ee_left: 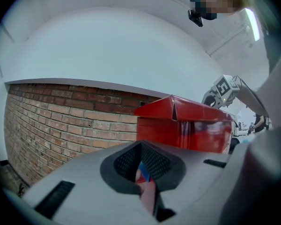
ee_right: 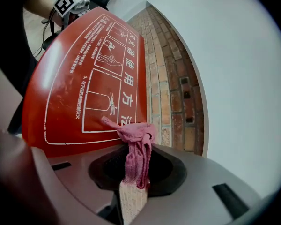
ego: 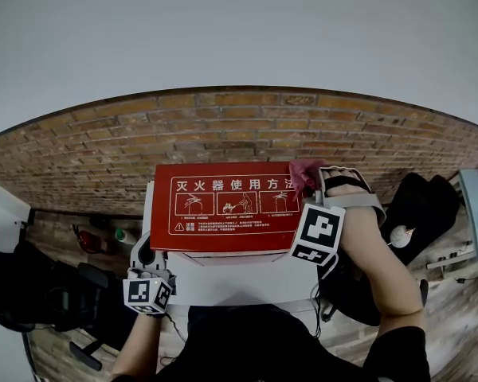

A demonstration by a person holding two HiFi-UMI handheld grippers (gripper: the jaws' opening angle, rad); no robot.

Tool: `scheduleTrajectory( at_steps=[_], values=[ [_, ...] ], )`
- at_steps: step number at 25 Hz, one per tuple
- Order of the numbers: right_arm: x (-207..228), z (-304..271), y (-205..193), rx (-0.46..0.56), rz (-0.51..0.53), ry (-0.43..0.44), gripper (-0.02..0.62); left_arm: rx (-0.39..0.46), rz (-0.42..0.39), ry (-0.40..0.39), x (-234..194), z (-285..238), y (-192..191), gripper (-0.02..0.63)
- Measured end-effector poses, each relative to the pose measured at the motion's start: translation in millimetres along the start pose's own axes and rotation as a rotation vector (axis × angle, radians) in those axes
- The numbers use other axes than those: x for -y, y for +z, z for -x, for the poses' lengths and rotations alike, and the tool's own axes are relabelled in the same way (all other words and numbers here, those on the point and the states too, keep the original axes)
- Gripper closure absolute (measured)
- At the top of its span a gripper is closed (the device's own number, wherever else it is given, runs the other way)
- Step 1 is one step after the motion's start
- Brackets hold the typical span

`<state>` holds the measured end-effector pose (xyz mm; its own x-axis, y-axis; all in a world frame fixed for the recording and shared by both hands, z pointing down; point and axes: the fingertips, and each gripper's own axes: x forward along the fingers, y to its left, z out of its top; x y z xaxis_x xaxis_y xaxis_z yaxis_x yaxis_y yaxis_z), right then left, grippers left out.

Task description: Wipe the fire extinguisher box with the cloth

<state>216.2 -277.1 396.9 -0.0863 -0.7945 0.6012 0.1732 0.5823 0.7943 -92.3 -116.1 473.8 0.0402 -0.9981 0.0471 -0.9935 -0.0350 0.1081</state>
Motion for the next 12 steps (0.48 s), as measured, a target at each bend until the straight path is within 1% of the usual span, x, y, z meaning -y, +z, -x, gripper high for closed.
scheduleTrajectory(
  at_steps=[12],
  values=[
    [6.9, -8.7, 2.9, -0.004, 0.021, -0.003, 0.495, -0.005, 0.01, 0.063, -15.2, 10.4, 3.1, 0.588]
  ],
)
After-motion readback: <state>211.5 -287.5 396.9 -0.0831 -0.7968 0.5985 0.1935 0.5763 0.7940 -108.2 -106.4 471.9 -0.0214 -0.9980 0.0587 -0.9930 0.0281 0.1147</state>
